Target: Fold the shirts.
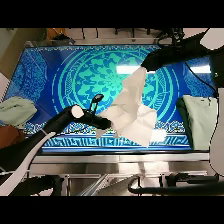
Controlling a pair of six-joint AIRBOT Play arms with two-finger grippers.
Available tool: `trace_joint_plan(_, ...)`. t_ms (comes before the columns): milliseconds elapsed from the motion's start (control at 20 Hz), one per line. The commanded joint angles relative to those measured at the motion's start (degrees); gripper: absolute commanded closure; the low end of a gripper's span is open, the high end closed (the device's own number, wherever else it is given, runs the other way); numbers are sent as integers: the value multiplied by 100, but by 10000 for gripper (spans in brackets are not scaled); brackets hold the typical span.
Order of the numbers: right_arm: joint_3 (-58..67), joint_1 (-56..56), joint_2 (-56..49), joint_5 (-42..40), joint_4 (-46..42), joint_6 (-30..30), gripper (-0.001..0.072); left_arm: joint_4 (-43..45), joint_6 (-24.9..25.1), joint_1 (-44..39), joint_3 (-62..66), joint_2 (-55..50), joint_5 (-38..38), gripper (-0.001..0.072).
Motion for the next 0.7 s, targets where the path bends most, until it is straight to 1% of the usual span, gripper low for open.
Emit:
trace_joint_plan(0, 0, 2, -109, -7, -22, -4, 692, -15, 122, 603, -212, 579, -667, 39)
trace_joint_plan(150, 0, 2, -195, -7, -17, 0, 692, -28, 118, 935, -844, 743, -291, 45)
trace_joint_plan(250, 0, 2, -210, -7, -17, -2, 692, -26, 122, 1016, -1237, 643, 57, 44)
trace_joint_plan(350, 0, 2, -208, -7, -17, -2, 692, -33, 122, 1082, -1379, 389, 238, 44)
trace_joint_plan(450, 0, 2, -208, -7, -17, -2, 692, -127, 131, 1040, -1366, 118, 304, 44)
trace_joint_plan(600, 0, 2, -210, -4, -17, 0, 692, -229, 164, 758, -1366, -146, 564, 47)
trace_joint_plan(650, 0, 2, -210, -4, -17, 0, 692, -234, 162, 640, -1360, -197, 669, 174)
